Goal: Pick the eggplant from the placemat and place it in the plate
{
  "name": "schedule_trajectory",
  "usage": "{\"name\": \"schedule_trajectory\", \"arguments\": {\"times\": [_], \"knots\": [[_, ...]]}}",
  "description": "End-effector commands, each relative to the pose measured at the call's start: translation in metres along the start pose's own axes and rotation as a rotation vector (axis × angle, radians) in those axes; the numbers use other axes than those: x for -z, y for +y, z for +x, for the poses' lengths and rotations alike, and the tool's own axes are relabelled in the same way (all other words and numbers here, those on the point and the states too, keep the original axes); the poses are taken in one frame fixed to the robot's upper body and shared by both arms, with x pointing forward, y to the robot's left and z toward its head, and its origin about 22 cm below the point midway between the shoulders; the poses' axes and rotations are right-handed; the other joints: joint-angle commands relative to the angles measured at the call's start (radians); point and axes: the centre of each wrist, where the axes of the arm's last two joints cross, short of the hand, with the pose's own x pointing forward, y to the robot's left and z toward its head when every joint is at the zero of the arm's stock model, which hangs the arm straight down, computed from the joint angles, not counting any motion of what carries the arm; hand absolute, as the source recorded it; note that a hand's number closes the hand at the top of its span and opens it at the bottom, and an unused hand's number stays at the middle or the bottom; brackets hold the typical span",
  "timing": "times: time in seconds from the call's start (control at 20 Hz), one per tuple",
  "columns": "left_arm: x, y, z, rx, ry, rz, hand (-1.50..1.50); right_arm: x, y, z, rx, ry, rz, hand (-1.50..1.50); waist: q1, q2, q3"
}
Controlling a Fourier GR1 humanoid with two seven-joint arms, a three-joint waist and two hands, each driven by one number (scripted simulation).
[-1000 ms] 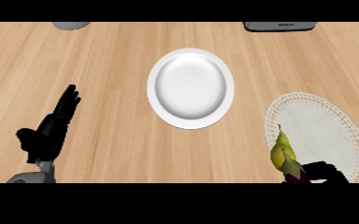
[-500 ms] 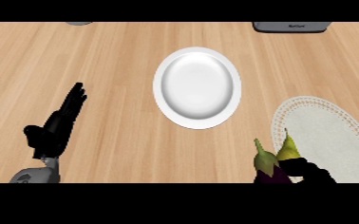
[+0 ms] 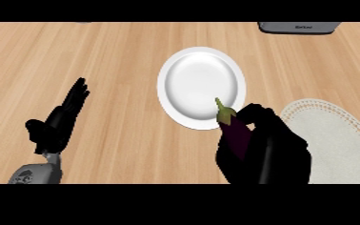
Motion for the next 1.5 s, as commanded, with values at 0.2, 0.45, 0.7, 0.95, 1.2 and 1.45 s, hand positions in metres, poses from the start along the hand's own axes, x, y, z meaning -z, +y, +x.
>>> {"name": "schedule_trajectory", "arguments": {"times": [0.2, 0.45, 0.7, 0.95, 1.2, 1.45], "knots": [[0.009, -0.009, -0.001, -0.004, -0.017, -0.013, 0.00, 0.063, 0.053, 0.036, 0.051, 0.151, 0.074, 1.50, 0.004, 0.004, 0.001], [-0.004, 0.000, -0.011, 0.018, -0.001, -0.019, 0.00, 0.086, 0.092, 0.042, 0.049, 0.158, 0.101, 1.50, 0.016, 0.006, 0.001], [0.008, -0.005, 0.003, -0.007, -0.007, -0.024, 0.00, 0.110, 0.089, 0.041, 0.225, 0.260, -0.007, 1.50, 0.018, 0.011, 0.002], [-0.002, -0.014, -0.004, 0.007, -0.027, -0.040, 0.00, 0.124, 0.114, 0.043, 0.185, 0.370, 0.036, -1.50, 0.036, 0.007, 0.001], [0.007, -0.011, 0.004, -0.001, -0.024, -0.028, 0.00, 0.127, 0.126, 0.031, 0.337, 0.406, 0.004, -1.50, 0.028, 0.006, 0.002], [0.003, 0.006, -0.003, -0.006, -0.001, 0.009, 0.00, 0.126, 0.115, 0.020, 0.548, 0.384, -0.153, -1.50, 0.003, -0.002, 0.002]]}}
